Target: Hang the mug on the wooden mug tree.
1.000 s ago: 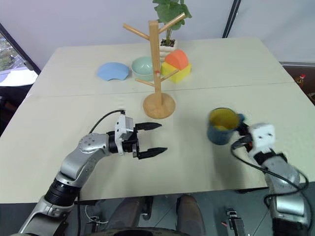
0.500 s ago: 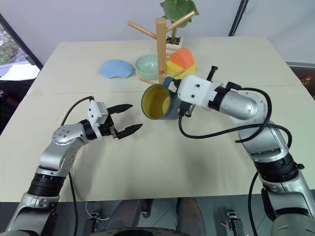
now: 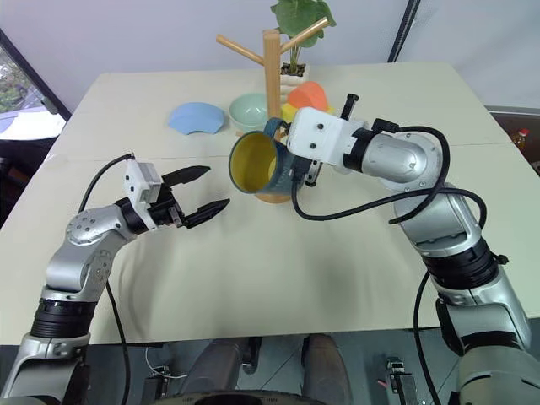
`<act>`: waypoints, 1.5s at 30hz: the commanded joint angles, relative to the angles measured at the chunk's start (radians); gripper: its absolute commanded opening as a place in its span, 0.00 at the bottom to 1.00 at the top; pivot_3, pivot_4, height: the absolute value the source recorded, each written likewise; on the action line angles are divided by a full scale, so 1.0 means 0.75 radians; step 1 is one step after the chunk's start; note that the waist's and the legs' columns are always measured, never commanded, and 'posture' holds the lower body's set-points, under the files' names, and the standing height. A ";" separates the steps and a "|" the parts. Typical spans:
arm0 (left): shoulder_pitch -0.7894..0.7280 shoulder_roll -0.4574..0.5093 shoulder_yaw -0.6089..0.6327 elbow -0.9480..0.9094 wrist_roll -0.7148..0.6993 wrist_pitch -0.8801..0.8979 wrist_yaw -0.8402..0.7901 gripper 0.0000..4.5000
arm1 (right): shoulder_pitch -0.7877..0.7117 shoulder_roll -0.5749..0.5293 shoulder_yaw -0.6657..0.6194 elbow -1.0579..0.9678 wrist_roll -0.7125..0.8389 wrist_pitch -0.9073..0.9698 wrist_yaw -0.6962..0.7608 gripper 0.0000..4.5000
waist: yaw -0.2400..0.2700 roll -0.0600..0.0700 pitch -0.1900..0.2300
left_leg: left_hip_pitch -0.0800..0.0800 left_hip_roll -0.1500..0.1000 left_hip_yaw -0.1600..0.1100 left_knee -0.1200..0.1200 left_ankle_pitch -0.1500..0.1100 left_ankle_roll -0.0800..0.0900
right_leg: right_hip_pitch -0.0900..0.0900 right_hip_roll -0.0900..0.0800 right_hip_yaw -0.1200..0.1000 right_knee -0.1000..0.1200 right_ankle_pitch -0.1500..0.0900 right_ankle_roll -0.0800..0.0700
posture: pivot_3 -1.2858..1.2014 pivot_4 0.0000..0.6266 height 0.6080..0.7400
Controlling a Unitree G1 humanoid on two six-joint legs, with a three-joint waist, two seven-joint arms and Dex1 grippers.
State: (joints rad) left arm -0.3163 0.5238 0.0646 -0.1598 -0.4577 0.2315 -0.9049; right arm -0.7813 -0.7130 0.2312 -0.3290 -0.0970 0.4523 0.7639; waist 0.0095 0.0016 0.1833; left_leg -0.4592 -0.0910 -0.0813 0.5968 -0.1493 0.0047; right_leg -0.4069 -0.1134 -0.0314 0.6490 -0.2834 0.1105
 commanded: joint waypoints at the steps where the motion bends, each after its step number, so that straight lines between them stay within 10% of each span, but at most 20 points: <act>1: -0.021 0.022 0.045 -0.085 -0.050 0.018 0.006 1.00 | -0.055 0.023 -0.001 0.009 -0.040 0.008 -0.019 0.00 | 0.001 0.000 0.000 | 0.000 0.000 0.000 0.000 0.000 0.000 | 0.000 0.000 0.000 0.000 0.000 0.000 | 0.52 0.24 1.00; 13: -0.021 0.053 0.080 -0.186 -0.123 0.094 0.046 1.00 | -0.086 0.084 0.033 0.094 -0.110 -0.015 -0.008 0.00 | -0.001 0.000 0.000 | 0.001 0.000 0.000 0.000 0.001 -0.001 | 0.000 0.003 0.001 0.002 0.000 0.001 | 0.52 0.24 1.00; 23: -0.041 0.048 0.073 -0.178 -0.123 0.100 0.056 1.00 | -0.112 0.088 0.006 0.107 -0.133 -0.043 -0.027 0.99 | -0.002 0.000 0.000 | 0.003 0.001 0.000 0.000 0.002 -0.002 | 0.001 0.005 0.001 0.003 0.001 0.000 | 0.52 0.24 1.00; 38: 0.047 -0.088 0.234 0.070 -0.064 0.053 0.330 1.00 | 0.509 0.294 -0.774 0.044 0.549 0.160 -0.054 0.99 | -0.003 -0.004 -0.003 | 0.011 0.001 -0.002 -0.001 0.002 -0.002 | 0.007 0.004 0.003 0.004 0.001 -0.001 | 0.52 0.24 1.00; 45: 0.202 -0.184 0.285 0.175 0.028 -0.010 0.521 1.00 | 0.775 0.459 -0.722 0.332 0.516 -0.168 -0.099 0.99 | -0.010 -0.003 -0.004 | 0.023 0.003 -0.001 -0.005 0.001 -0.003 | 0.015 0.005 0.007 0.002 0.000 -0.008 | 0.52 0.24 1.00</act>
State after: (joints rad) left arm -0.1635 0.3843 0.2518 -0.0084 -0.4448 0.2565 -0.5328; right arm -0.1857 -0.3671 -0.3139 -0.0686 0.2938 0.4014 0.6914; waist 0.0022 -0.0005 0.1806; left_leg -0.4418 -0.0891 -0.0818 0.5942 -0.1490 0.0024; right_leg -0.3953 -0.1096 -0.0261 0.6506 -0.2830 0.1044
